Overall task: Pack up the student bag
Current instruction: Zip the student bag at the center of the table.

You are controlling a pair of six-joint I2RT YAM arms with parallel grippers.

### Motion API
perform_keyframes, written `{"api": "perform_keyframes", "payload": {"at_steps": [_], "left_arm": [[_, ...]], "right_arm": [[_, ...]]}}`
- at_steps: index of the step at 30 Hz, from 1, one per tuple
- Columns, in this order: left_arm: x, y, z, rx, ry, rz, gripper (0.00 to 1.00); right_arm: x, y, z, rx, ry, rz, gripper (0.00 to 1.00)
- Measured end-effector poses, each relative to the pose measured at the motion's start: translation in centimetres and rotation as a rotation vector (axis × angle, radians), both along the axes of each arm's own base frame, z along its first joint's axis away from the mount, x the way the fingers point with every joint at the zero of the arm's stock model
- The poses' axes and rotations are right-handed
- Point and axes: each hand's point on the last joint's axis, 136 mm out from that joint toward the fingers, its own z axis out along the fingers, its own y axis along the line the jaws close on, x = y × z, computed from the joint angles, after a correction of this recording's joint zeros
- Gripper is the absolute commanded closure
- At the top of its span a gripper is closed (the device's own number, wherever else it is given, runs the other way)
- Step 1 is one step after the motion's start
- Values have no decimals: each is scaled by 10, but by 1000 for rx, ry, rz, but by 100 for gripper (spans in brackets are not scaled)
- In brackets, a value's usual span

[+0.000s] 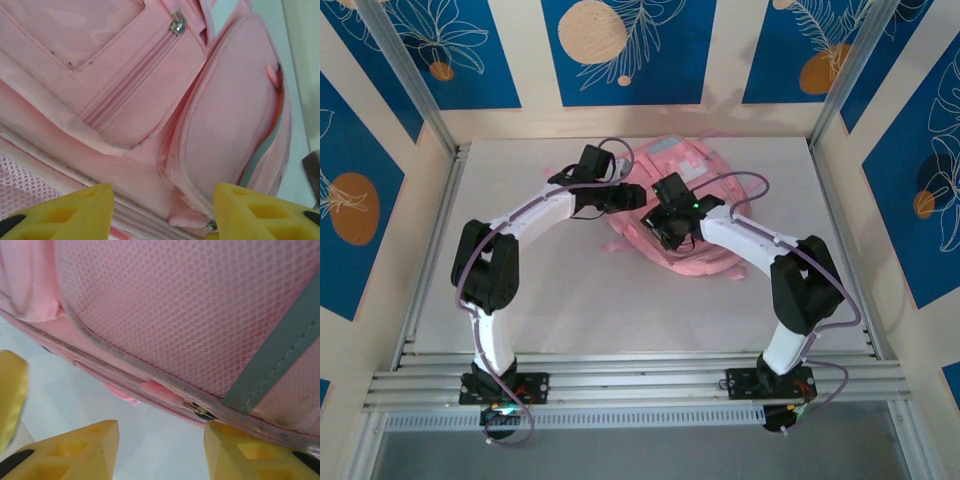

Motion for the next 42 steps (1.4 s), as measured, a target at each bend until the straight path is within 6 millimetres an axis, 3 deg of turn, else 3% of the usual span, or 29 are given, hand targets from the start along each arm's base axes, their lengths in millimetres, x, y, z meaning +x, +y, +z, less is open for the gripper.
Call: {"api": "perform_keyframes", "payload": {"at_steps": [3,9,13,17,20,25,29,38,42], "left_arm": [[-8,-1,-9,7,5,-45,56],[-27,-10,-19,56,-38,-183,52],[-47,-24,-22,99,-74,-301,49],[-57,-43,-12,126,-126,-408,48],[-57,-53,-10,143,-156,-463,48],[-59,-56,-30,188,-141,-531,48],[-61,-59,-44,213,-118,-569,48],[-78,-69,-49,233,-114,-643,53],[-82,-69,-55,296,-130,-660,49]], "right_arm": [[9,-21,6,6,-1,-5,49],[35,-98,20,-24,-54,-84,42],[20,-142,21,-64,-65,-108,36],[-1,-172,16,-84,-65,-113,21],[-13,-187,5,-88,-47,-124,19],[-25,-193,-19,-59,-11,-111,18],[-23,-186,-23,-30,-22,-81,18],[-11,-169,-28,-2,-55,-24,20],[-10,-164,-33,-3,-49,-11,20]]}}
